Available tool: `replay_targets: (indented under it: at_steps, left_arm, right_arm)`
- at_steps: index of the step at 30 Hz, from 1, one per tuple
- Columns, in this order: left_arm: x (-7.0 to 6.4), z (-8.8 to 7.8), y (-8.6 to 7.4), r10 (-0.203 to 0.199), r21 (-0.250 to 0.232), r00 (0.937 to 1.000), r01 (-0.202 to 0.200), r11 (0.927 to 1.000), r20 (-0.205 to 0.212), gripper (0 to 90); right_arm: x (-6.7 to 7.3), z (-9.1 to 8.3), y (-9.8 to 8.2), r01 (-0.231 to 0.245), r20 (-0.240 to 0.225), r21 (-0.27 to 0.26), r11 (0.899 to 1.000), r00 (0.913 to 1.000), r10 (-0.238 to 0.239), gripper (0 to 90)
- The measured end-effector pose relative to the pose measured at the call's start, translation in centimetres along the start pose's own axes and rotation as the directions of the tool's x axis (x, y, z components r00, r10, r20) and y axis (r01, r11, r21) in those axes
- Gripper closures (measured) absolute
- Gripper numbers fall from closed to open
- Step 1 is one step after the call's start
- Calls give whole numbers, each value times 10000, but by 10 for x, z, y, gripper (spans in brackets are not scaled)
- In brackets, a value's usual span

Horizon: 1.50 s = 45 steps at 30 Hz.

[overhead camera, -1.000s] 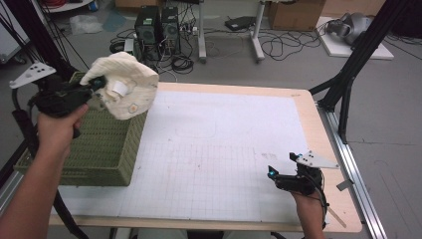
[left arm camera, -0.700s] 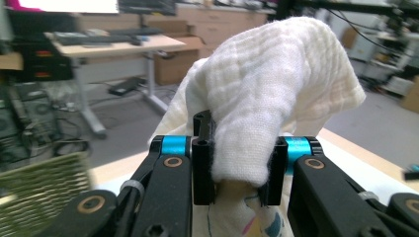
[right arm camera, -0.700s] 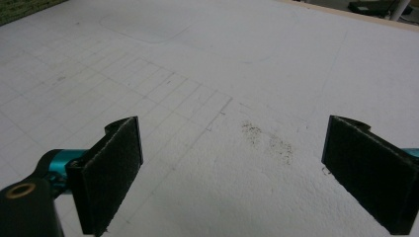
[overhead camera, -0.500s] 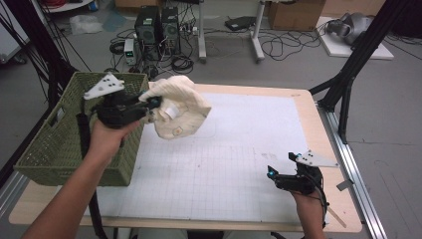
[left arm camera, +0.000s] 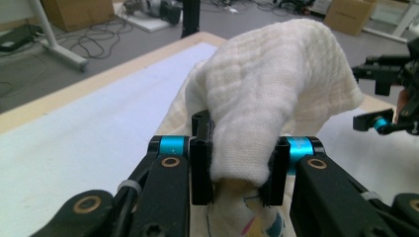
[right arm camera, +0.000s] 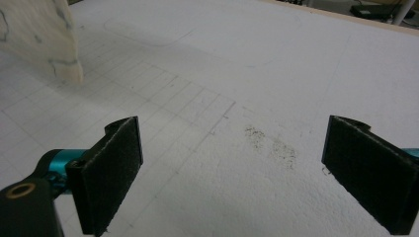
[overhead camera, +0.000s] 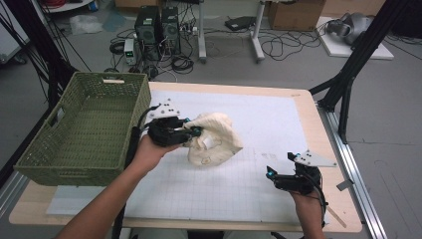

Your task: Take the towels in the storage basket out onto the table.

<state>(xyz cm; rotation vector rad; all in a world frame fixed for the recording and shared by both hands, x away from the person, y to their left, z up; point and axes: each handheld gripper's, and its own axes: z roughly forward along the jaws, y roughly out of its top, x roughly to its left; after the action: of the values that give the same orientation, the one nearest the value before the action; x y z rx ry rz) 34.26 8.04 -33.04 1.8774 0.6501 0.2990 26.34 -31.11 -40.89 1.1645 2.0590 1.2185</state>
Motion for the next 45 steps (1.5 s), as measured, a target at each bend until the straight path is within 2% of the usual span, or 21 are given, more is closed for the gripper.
replay_targets:
  at_steps: [1,4,5,6,10,14,16,18,21,22,24,25,26,27,28,29,31,35,36,39,45]
  left_arm:
    - [0,0,0,0,0,10000,0,10000,0,714]
    - [-3,17,-8,-100,262,9997,94,9996,210,712]
    - [-5,27,-11,-22,541,9995,6,9985,300,710]
    - [-5,27,-11,-22,541,9995,6,9985,300,708]
    - [-5,46,-17,-45,942,9993,10,9955,363,703]
    - [-3,63,-26,-205,1476,9995,167,9889,245,696]
    - [-2,76,-33,-48,1947,10000,34,9809,67,686]
    - [0,85,-39,-69,2260,9999,101,9741,-152,651]
    - [4,88,-49,-696,1941,9956,806,9777,-631,475]
    - [4,88,-49,-696,1941,9956,806,9777,-631,408]
    - [10,77,-53,-1213,1310,9890,1318,9826,-850,322]
    - [13,72,-53,-1428,1084,9854,1526,9823,-932,293]
    - [13,72,-53,-1428,1084,9854,1526,9823,-932,257]
    - [15,60,-52,-1536,622,9796,1626,9847,-1296,238]
    - [15,60,-52,-1536,622,9796,1626,9847,-1296,230]
    - [18,44,-52,-1619,84,9762,1648,9863,-1441,230]
    - [19,37,-53,-1580,-132,9753,1579,9874,-1542,226]
    - [20,9,-61,-1387,-811,9764,1267,9886,-1653,200]
    - [20,4,-65,-1364,-878,9763,1230,9885,-1679,191]
    - [17,-7,-77,-1220,-847,9759,1082,9905,-1806,188]
    - [13,-26,-98,-1434,-1310,9743,1214,9839,-1738,204]
  right_arm:
    - [0,0,0,0,0,0,10000,10000,0,79]
    - [0,0,0,-63,6,-15,10000,10000,63,79]
    - [0,0,0,-22,2,-26,10000,10000,22,79]
    - [0,0,0,21,8,-19,10000,10000,-21,79]
    - [0,1,0,9,-14,38,10000,10000,-9,79]
    - [-1,2,-1,1,-38,60,10000,10000,-1,79]
    - [-1,2,-1,-35,-35,78,10000,10000,36,79]
    - [-1,3,-1,-64,-17,102,9999,10000,64,79]
    - [-1,3,-1,-6,2,122,9999,10000,6,79]
    - [-1,2,-1,8,10,122,9999,10000,-8,79]
    - [-1,2,-2,37,29,85,10000,10000,-37,79]
    - [-1,2,-2,32,38,93,10000,10000,-33,79]
    - [-2,3,-2,45,47,111,9999,10000,-45,79]
    - [-1,3,-2,65,54,115,9999,10000,-66,79]
    - [-1,3,-2,52,59,106,9999,10000,-52,79]
    - [0,3,-1,83,71,120,9999,9999,-83,79]
    - [0,3,-1,150,68,122,9998,9999,-150,79]
    - [3,4,2,223,76,100,9997,9997,-224,79]
    - [4,5,3,376,50,87,9993,9993,-376,78]
    - [6,7,5,351,89,83,9993,9993,-352,78]
    - [4,9,9,-5,-11,-45,10000,10000,5,79]
